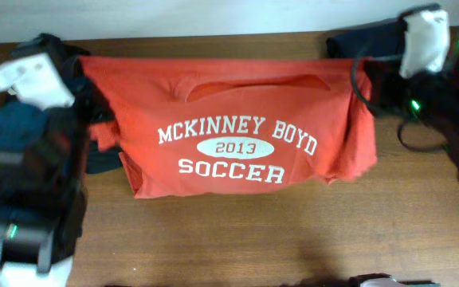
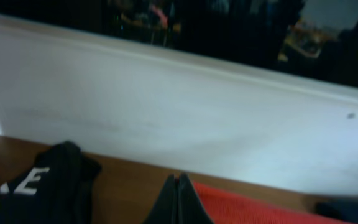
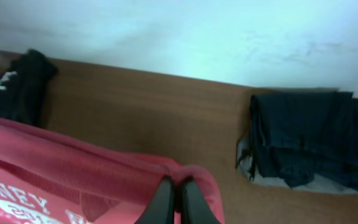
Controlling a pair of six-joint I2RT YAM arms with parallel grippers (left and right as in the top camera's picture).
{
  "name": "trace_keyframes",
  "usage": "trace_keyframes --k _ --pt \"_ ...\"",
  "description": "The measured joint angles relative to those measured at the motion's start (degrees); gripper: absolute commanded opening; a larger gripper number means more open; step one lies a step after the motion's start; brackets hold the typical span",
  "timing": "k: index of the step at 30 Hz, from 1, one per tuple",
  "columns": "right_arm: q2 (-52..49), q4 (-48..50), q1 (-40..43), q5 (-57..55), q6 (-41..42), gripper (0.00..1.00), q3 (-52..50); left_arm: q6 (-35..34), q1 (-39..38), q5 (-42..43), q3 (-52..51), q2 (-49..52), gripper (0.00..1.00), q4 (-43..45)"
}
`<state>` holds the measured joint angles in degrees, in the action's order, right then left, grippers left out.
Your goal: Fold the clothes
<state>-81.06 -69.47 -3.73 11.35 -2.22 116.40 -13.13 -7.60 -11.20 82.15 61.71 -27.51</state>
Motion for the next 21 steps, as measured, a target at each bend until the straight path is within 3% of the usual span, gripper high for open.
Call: trace_keyframes --k 4,12,16,21 --pt "-4.13 6.97 0.02 -0.96 -0.42 0.04 -0.5 1.14 0.0 -0.61 -0.13 7.19 0.01 11.17" --pt "-6.14 44.37 0.04 -1.36 -4.13 0.04 -0.46 8.33 0.0 -2.43 1.53 16.7 0.0 53.83" --pt "-6.51 50.88 0.04 -1.4 -4.52 0.04 -0.46 11.76 0.0 -2.84 10.97 22.05 0.0 48.92" --pt "-7.87 47.17 0.07 -1.42 -4.85 0.04 -0.17 15.41 0.0 -2.54 25.46 27.71 0.0 31.19"
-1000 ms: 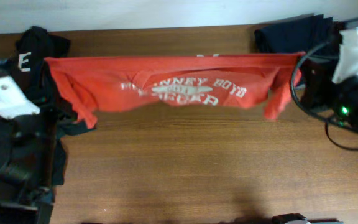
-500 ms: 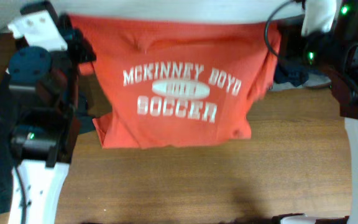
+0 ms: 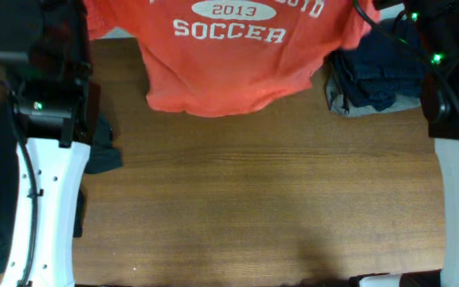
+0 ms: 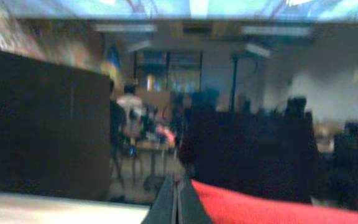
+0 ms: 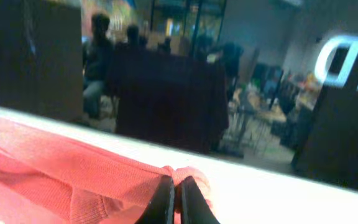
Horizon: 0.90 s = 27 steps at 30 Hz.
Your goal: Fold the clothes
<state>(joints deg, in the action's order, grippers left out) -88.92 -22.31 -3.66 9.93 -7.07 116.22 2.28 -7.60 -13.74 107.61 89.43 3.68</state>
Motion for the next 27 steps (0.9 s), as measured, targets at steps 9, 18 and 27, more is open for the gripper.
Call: trace_keyframes --k 9,18,27 --pt "-10.1 -10.56 -0.02 0.26 -1.07 0.04 -0.13 1.4 2.36 1.07 1.9 7.48 0.0 -17.05" --pt "-11.02 8.55 0.35 0.55 -4.15 0.04 -0.28 1.44 2.97 1.73 1.53 12.46 0.0 3.04" --pt "-10.99 19.91 0.44 0.48 -2.38 0.04 6.91 1.44 2.97 2.82 11.85 12.48 0.0 12.66"
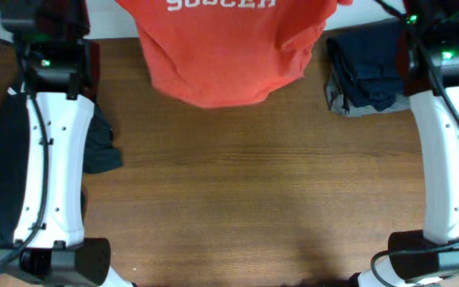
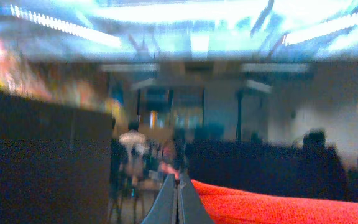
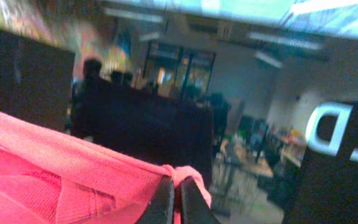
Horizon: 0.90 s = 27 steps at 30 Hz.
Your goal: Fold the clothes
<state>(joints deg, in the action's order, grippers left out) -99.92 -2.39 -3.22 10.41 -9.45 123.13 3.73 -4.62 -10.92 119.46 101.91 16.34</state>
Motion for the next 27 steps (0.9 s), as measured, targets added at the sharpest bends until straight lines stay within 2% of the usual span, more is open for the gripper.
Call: trace_keyframes --k 3,8,10,13,20,27 --pt "0.0 -4.0 0.0 0.02 0.24 0.04 3.93 0.0 0.0 0.15 5.33 0.0 0.0 -3.5" --pt "0.0 -17.53 0.0 0.17 -1.49 0.04 12.85 0.13 0.0 0.48 17.22 0.0 0.0 -24.24" --pt "0.24 -27.04 0.04 0.22 -2.75 0.04 19.52 1.27 0.0 0.66 22.8 0.0 0.0 -32.98" --pt "1.27 -31.61 0.07 0.42 -3.63 0.04 23.47 2.16 -0.02 1.01 27.93 -0.24 0.0 -40.28" --pt "3.61 -37.27 0.09 0.63 -4.37 0.04 26.18 2.73 0.0 1.49 28.94 -1.38 0.0 -44.11" --pt "-2.47 -34.62 0.15 0.59 -4.17 0.04 26.27 2.71 0.0 1.2 28.94 1.38 0.0 -40.87"
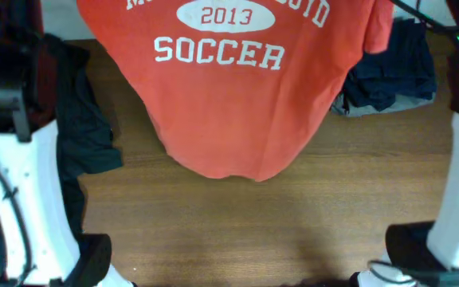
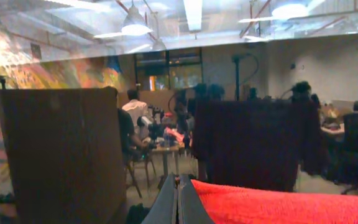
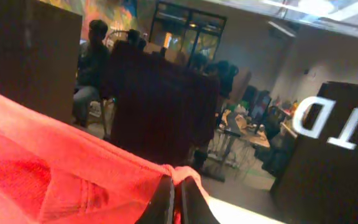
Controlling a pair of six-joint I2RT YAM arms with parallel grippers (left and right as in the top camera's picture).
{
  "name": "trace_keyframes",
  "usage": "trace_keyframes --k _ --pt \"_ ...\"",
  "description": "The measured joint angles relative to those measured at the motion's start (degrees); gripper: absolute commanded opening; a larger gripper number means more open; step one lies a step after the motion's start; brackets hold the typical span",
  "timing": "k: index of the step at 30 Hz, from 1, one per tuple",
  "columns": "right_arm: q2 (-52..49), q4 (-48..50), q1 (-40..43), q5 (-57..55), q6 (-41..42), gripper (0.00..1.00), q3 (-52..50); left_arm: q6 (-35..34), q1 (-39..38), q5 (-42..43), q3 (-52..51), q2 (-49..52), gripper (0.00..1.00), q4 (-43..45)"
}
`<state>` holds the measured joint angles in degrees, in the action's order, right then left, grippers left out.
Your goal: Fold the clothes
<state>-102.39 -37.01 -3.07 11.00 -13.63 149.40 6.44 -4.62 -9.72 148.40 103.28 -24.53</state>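
Note:
The red T-shirt with white "2013 SOCCER" print hangs in the air, spread wide and high over the wooden table. Its hem dangles free over mid-table. In the left wrist view my left gripper is shut on the shirt's red edge. In the right wrist view my right gripper is shut on a bunched corner of the red fabric. Both wrist cameras face out into the room. Neither gripper shows in the overhead view; the shirt's top edge runs off the frame.
A folded dark blue garment lies at the table's right rear. Dark clothing is heaped at the left edge. My white arm links rise at the left and right sides.
The shirt now looms larger in the overhead view. Its hem reaches farther toward the table's front, and the "2013 SOCCER" print is back in frame. Both grippers remain shut on it.
The shirt lay flat at the table's back with both grippers shut on its upper corners. It then hung off the table at the rear, then higher with only its lower part in frame. Now it hangs spread over mid-table.

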Motion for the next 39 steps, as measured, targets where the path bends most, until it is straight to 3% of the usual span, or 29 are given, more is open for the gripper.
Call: trace_keyframes --k 8,15,18,26,34,39 --pt "-8.57 13.92 0.5 -0.94 2.75 0.04 -0.39 -0.24 0.31 2.12 -0.7 11.65 0.0 20.7" --pt "-8.24 16.52 0.74 -1.11 3.17 0.04 0.63 -0.44 0.44 3.96 0.76 11.37 0.0 20.74" --pt "-8.13 9.64 0.74 -1.18 3.21 0.04 0.87 -0.44 0.59 3.98 1.25 11.3 0.0 12.94" --pt "-9.25 -23.28 0.83 -1.51 3.17 0.04 0.92 -2.89 0.68 4.87 1.11 11.1 0.0 -29.33" --pt "-9.62 -48.54 0.85 -1.57 4.24 0.04 0.85 -6.78 0.68 7.39 0.63 11.1 0.0 -52.06" --pt "-9.62 -56.7 0.85 -1.27 6.45 0.04 0.87 -8.11 0.57 8.09 0.42 11.1 0.01 -63.93"
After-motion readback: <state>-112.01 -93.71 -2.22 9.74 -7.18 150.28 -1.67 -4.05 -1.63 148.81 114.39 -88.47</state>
